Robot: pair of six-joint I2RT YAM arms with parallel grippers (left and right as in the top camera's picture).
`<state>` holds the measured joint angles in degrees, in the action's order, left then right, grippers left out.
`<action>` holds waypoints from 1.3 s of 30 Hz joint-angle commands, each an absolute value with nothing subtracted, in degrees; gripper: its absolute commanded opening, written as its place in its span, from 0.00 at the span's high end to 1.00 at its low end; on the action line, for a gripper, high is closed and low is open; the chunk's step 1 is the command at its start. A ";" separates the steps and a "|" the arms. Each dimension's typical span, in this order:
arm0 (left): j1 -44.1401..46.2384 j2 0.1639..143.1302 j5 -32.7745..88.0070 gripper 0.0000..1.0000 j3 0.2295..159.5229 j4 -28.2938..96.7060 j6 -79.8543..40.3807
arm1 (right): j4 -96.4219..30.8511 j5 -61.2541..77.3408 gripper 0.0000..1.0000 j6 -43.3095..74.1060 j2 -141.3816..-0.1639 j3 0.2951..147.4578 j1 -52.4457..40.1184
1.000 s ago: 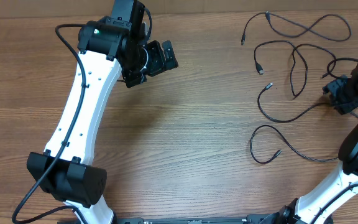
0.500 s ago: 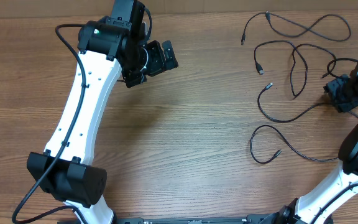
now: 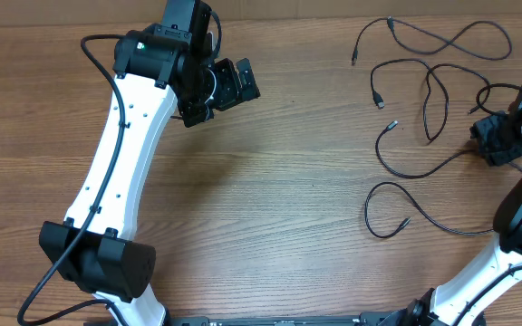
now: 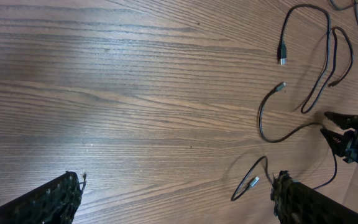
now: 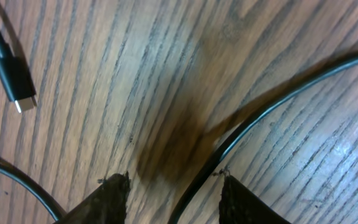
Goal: Untangle cables
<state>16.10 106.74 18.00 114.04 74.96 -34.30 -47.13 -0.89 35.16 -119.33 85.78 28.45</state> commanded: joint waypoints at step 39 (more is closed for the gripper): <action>15.73 106.87 17.56 0.00 115.24 74.67 -33.43 | -42.19 3.73 0.76 36.03 -122.61 85.08 28.23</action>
<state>16.08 106.74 18.00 114.04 74.98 -34.30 -43.20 1.17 35.94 -121.49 85.67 28.45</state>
